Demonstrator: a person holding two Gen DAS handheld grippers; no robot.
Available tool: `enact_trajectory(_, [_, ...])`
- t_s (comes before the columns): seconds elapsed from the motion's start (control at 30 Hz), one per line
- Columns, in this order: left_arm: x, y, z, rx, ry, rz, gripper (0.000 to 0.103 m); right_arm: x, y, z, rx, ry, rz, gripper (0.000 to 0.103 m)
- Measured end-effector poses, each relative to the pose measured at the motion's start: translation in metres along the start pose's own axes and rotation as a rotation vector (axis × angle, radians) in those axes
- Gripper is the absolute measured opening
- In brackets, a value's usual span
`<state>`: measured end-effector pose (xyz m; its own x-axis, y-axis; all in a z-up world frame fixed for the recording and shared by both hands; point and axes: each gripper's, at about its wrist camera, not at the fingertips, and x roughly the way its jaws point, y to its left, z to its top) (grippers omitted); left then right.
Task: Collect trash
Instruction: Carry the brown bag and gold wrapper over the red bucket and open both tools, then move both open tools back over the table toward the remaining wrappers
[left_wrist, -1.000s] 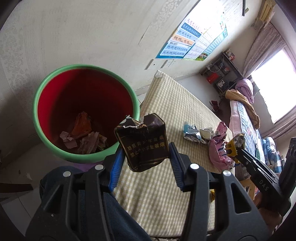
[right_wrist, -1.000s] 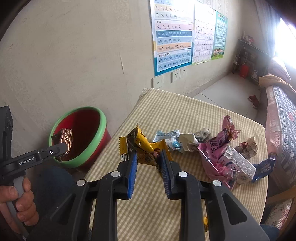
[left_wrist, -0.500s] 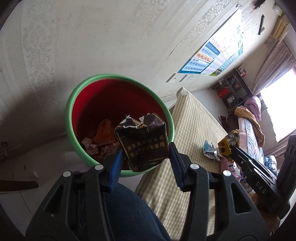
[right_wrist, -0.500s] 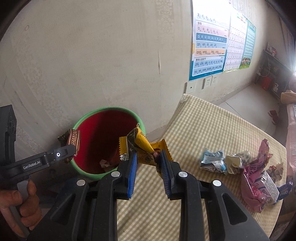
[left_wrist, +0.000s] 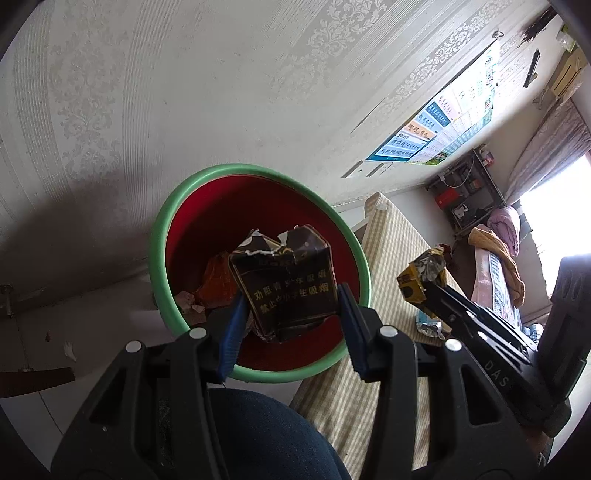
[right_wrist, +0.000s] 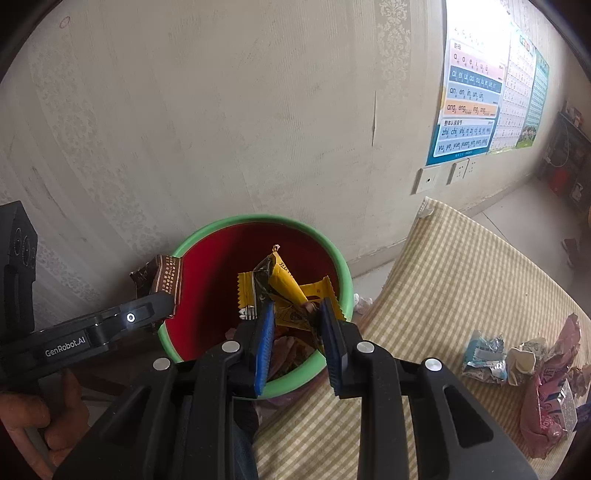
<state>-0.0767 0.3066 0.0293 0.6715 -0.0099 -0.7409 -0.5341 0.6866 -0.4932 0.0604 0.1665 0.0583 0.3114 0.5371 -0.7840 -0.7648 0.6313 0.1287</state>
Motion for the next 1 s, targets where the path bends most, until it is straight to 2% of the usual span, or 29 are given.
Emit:
enact_trajectory(0.17, [0.004, 0.007, 0.008, -0.004, -0.002, 0.004, 0.046, 0.018, 0.010, 0.011, -0.015, 0.010, 0.023, 0.025])
enact_trajectory(0.33, [0.008, 0.015, 0.015, -0.022, 0.000, 0.009, 0.048, 0.028, 0.019, 0.015, -0.026, 0.019, 0.033, 0.034])
enact_trajectory(0.4, [0.009, 0.018, 0.015, -0.030, 0.000, 0.011, 0.054, 0.029, 0.020, 0.014, -0.026, 0.021, 0.031, 0.038])
enact_trajectory(0.53, [0.006, 0.022, 0.012, -0.046, -0.005, 0.020, 0.069, 0.029, 0.013, 0.012, -0.007, 0.026, 0.021, 0.054])
enact_trajectory(0.67, [0.000, 0.019, 0.011, -0.052, -0.022, 0.025, 0.081, 0.022, 0.009, 0.010, 0.008, 0.025, 0.012, 0.062])
enact_trajectory(0.9, [-0.016, 0.003, 0.010, -0.033, -0.049, 0.006, 0.091, -0.010, 0.003, 0.004, 0.017, -0.011, -0.008, 0.074])
enact_trajectory(1.0, [-0.017, -0.008, 0.005, -0.006, -0.044, 0.008, 0.092, -0.023, -0.010, -0.006, 0.049, -0.017, -0.032, 0.074])
